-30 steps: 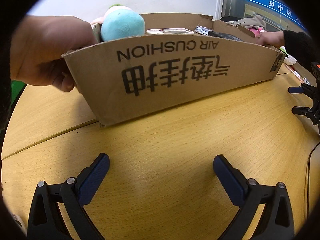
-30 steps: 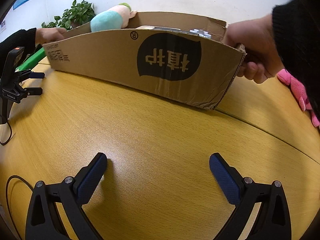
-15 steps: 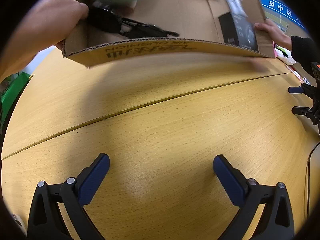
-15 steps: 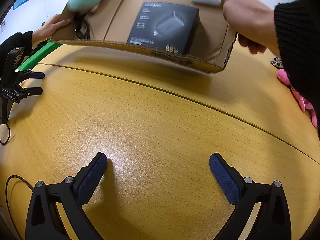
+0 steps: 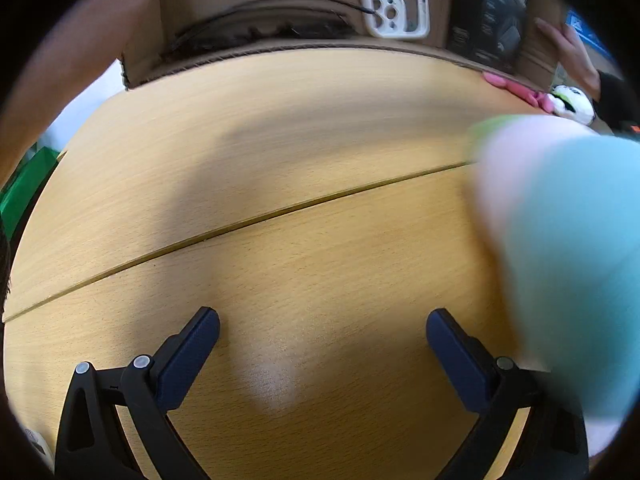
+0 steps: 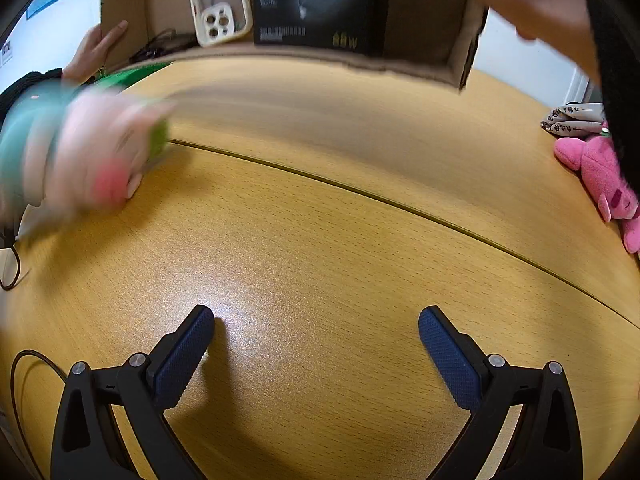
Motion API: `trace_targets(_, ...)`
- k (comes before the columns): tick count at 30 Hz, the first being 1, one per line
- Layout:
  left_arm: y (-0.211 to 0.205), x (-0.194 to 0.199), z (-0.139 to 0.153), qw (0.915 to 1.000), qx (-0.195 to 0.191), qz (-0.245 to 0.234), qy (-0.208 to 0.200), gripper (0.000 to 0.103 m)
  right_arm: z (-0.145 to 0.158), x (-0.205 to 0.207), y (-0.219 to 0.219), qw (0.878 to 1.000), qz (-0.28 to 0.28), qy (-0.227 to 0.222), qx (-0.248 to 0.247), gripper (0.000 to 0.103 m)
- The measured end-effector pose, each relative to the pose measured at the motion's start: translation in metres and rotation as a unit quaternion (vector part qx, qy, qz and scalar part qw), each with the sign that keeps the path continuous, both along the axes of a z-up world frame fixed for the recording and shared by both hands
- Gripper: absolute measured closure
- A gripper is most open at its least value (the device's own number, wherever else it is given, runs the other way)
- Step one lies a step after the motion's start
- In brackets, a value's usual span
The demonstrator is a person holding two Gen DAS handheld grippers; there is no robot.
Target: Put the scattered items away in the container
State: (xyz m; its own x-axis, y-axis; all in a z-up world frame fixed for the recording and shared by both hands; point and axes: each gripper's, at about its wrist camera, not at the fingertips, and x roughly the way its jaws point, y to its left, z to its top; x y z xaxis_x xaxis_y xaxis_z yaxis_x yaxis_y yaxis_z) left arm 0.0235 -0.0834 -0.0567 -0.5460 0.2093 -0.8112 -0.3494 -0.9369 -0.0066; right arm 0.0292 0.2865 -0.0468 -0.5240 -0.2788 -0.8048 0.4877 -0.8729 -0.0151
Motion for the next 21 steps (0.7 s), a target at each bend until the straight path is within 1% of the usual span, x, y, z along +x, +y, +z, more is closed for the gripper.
trace_targets(13,0.0,0.002,-0.0063,1.0,-0.002,-0.001,0.0,0.0,-0.0003,0.0028,-0.0026,1.0,0.001,0.0,0.001,0.0)
trace_targets(21,-0.0096,0.0048,-0.0075,1.0,-0.001,0.0,-0.001,0.0,0.0006,0.0029,0.0003,1.0,0.002,0.0,0.001,0.0)
